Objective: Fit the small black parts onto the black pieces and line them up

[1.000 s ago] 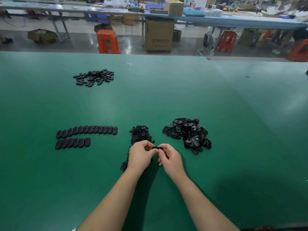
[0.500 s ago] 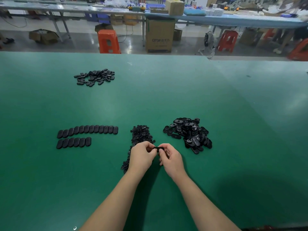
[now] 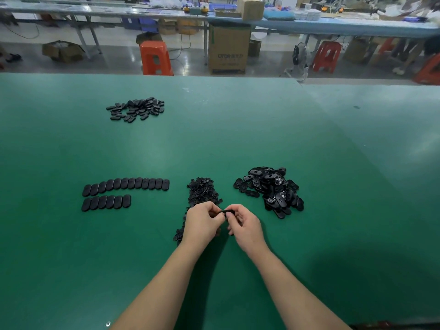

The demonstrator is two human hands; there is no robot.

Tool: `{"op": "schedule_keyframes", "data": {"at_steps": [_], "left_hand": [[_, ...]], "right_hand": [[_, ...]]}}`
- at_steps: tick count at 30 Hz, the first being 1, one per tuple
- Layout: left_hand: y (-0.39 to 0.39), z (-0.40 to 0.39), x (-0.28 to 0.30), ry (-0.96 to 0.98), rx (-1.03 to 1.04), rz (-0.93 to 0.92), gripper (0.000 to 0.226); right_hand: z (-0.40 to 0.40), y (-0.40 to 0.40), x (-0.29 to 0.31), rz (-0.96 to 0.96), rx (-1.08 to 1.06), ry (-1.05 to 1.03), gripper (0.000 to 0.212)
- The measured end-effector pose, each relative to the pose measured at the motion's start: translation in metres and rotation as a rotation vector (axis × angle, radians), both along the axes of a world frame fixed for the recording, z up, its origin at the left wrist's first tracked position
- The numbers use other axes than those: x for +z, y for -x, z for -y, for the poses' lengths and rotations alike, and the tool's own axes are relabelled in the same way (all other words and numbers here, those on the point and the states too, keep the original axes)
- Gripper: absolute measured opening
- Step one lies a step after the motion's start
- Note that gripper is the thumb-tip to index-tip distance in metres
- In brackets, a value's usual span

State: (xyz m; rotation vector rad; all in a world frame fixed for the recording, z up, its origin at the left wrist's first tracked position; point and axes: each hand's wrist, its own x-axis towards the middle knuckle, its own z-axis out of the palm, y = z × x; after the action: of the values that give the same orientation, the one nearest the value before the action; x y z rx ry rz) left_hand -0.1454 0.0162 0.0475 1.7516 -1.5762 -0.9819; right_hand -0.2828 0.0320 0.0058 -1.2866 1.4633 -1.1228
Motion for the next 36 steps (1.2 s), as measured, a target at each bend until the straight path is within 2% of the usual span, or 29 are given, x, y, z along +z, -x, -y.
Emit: {"op": "schedule_keyframes", "data": {"at_steps": [12,21,28,32,36], "left_hand": [[0.003,-0.006,-0.004,0.036,0.028,-0.046,0.01],[0.003,-0.004,-0.007,0.099,-0.069,-0.022,0.009],[0.003,-0.002,-0.009,0.195,-0.11,0.104,0.009],[-0.003,-0.003,-0.014,0.318,-0.205,0.234,0.03],[-0.013,-0.003,-0.014,0.419,-0.188,0.361,0.021]], "right_hand": [[0.001,0.001,-0.002,-0.003,0.018,0.005,0.02],[0.001,0.0,-0.004,-0.01,-0.03,0.007,0.015],[0.003,0.001,-0.007,-0.08,-0.031,0.017,0.014],[0.003,0.0,-0.007,-0.058,-0.018,0.014,0.02],[0.0,-0.002,-0.002,0.015,-0.034,0.026,0.009]]}}
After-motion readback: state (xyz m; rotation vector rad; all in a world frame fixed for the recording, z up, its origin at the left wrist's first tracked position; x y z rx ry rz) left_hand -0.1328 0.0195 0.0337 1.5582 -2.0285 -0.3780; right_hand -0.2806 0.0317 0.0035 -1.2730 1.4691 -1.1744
